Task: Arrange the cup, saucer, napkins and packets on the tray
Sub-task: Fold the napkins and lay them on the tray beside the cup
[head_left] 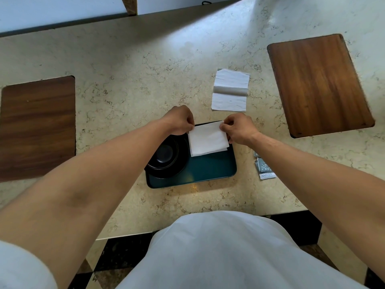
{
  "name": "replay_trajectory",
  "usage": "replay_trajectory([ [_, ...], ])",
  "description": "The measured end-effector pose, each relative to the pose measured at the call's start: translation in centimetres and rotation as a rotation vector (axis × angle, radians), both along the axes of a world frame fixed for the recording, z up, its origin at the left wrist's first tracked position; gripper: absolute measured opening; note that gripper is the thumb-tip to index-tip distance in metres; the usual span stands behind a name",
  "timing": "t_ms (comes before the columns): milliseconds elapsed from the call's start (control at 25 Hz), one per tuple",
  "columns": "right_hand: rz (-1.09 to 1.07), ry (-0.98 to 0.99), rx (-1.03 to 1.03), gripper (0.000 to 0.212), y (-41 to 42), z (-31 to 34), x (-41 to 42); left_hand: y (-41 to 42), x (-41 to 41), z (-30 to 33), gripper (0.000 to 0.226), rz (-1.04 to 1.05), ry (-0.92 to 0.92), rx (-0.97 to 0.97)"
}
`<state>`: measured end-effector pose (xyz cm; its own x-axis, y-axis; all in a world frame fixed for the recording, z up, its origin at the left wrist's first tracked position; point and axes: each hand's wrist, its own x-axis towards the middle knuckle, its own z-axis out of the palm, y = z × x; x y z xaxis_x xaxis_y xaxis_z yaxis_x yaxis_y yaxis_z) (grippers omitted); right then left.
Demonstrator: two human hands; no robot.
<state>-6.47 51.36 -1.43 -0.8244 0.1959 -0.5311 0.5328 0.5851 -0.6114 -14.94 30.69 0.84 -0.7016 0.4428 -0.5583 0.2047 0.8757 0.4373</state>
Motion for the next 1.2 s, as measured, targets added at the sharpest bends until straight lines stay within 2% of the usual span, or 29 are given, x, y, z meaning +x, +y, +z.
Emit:
replay_trajectory([
  [400, 0.073, 0.006, 0.041, 0.018, -0.4, -0.1, 0.0, -0.3, 0.1, -0.5, 0.014, -0.021, 0.047, -0.037],
  [600, 0.163, 0.062, 0.214, 0.02, -0.2, -0.2, 0.1, -0.6, -0.2, -0.8, 0.014, -0.057, 0.109, -0.064],
  [720, 0.152, 0.075, 0.292, 0.03, 0.1, -0.2, 0.0, -0.6, -0.2, -1.0, 0.019, -0.046, 0.125, -0.069],
  [920, 0.145, -0.002, 0.271, 0.045, 0.1, -0.6, 0.2, -0.4, -0.1, -1.2, 0.022, -0.069, 0.12, -0.09],
  [1200, 0.124, -0.043, 0.22, 0.046, 0.4, -0.9, 0.2, -0.6, 0.0, -1.6, 0.024, -0.094, 0.113, -0.109],
])
